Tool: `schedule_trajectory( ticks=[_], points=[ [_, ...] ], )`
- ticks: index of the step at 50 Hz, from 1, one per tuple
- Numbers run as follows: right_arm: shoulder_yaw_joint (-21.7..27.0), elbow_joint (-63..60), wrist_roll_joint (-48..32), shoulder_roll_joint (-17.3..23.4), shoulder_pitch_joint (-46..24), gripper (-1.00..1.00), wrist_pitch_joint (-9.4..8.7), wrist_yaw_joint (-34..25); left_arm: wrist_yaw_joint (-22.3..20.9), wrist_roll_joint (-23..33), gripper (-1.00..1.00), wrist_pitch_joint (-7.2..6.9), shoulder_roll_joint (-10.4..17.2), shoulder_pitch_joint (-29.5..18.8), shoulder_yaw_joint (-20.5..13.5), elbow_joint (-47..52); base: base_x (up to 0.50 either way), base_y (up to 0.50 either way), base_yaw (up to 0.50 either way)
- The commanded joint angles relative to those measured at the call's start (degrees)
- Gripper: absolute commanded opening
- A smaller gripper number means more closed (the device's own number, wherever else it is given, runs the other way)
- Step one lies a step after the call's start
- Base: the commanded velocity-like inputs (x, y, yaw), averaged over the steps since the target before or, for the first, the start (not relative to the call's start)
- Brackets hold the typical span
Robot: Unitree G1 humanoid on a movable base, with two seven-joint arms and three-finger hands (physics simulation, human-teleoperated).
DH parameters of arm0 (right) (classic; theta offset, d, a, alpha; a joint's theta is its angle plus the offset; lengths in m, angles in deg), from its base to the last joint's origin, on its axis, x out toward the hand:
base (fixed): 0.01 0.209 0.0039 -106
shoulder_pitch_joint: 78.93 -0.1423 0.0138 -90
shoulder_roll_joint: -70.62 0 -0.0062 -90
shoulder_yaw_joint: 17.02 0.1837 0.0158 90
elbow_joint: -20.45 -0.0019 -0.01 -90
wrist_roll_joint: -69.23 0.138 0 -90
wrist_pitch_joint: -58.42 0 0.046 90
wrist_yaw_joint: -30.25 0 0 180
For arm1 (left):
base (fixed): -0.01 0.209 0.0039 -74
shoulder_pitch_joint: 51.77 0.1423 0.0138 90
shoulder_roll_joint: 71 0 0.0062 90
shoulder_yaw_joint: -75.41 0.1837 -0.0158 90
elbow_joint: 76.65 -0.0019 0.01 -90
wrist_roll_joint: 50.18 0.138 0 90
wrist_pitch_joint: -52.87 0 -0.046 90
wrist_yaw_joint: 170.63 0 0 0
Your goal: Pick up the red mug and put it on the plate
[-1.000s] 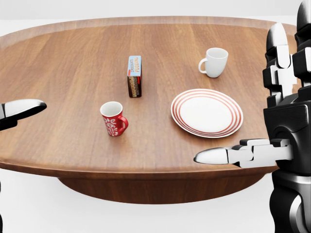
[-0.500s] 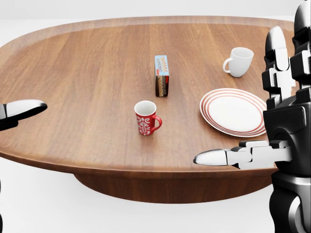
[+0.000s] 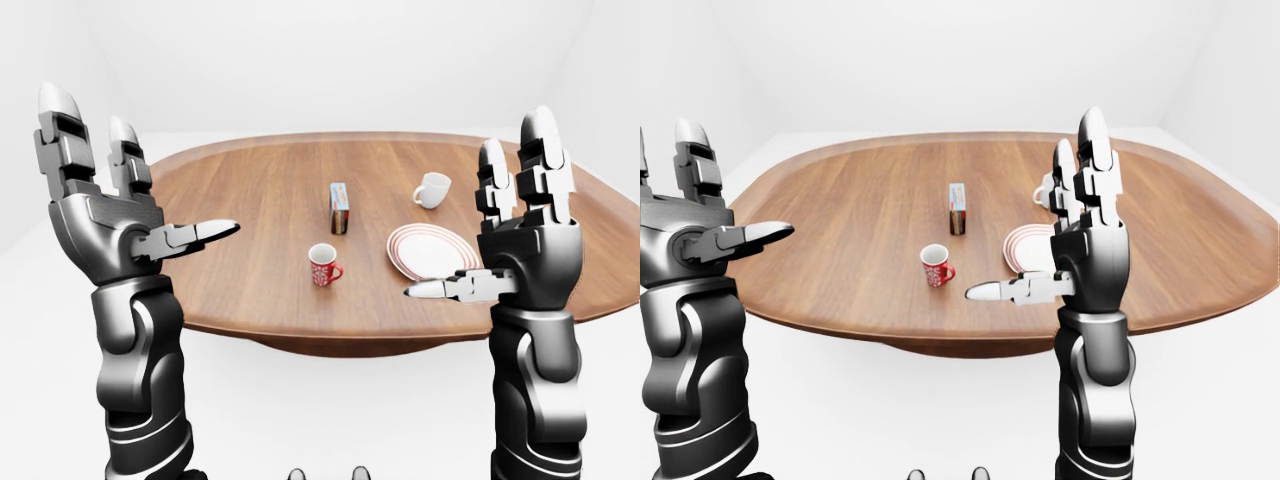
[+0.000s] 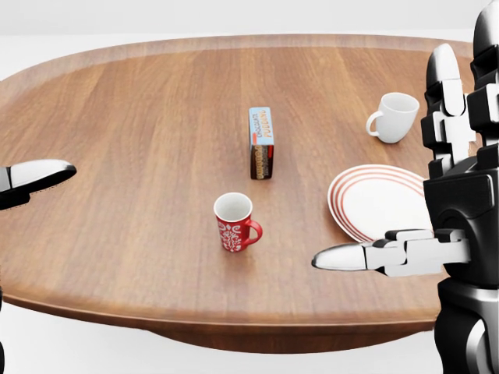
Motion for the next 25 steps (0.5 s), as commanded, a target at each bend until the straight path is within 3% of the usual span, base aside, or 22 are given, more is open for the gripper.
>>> schedule_trajectory(
  ticks=[1, 25],
  points=[
    [0.0, -0.2, 0.5, 0.0, 0.4, 1.0, 0.0, -0.3, 0.0, 0.0, 0.98, 0.0, -0.1, 0.0, 0.1, 0.1, 0.5, 0.0, 0.0],
    [0.1, 0.3, 0.8, 0.1, -0.1, 1.0, 0.0, -0.4, -0.2, 0.2, 0.98, 0.0, 0.2, -0.4, 0.0, -1.1, 0.5, 0.0, 0.0]
  ],
)
